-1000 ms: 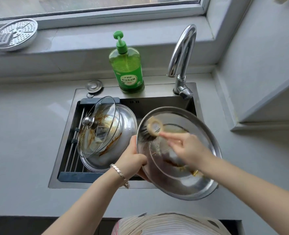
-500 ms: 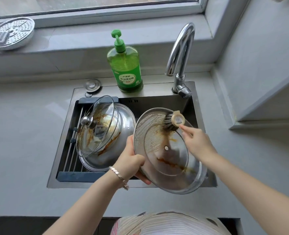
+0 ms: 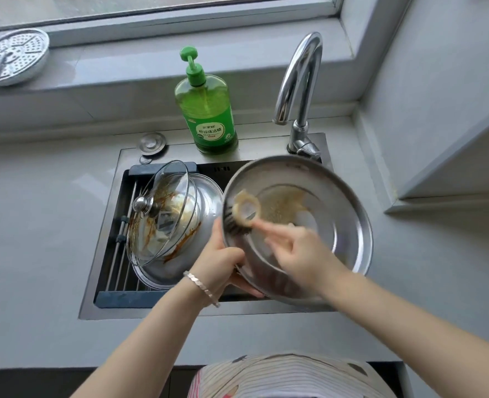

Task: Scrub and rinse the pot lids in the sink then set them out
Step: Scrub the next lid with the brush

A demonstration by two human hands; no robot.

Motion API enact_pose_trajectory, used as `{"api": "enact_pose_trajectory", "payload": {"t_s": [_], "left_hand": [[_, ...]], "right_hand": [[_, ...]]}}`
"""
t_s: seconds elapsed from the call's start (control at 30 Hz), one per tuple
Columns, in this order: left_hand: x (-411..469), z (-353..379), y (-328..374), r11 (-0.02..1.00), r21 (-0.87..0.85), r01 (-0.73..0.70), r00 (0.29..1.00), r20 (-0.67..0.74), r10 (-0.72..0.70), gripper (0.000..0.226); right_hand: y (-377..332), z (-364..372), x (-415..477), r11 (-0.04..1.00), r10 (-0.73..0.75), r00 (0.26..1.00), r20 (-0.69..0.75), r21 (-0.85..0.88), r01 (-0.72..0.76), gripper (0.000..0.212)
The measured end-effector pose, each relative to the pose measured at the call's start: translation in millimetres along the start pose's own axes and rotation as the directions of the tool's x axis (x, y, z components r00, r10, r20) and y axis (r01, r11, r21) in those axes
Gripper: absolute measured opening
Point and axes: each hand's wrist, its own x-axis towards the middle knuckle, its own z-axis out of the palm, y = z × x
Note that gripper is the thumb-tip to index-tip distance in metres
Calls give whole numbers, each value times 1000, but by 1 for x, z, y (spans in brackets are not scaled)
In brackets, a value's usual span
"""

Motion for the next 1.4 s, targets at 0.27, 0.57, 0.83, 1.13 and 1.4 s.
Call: {"api": "enact_pose_trajectory", "payload": {"t_s": [0.27, 0.57, 0.83, 1.13, 1.4], "left_hand": [[-5, -3, -7, 1000, 0, -11, 998, 62, 11, 78], [-5, -26, -4, 994, 32, -105, 994, -8, 105, 83], [-5, -25, -3, 989, 16, -148, 987, -66, 148, 90], [-7, -25, -8, 989, -6, -149, 986, -83, 148, 84], [-9, -30, -5, 977, -41, -208, 971, -131, 201, 81]], "right_hand": [[15, -24, 3, 973, -98, 995, 3, -210, 96, 45], [34, -27, -4, 936, -132, 985, 109, -315, 161, 40], [37, -21, -1, 961, -97, 995, 16, -259, 97, 43], [41, -24, 2, 983, -33, 997, -63, -180, 21, 46], [47, -18, -21, 970, -33, 999, 32, -240, 39, 49]]}}
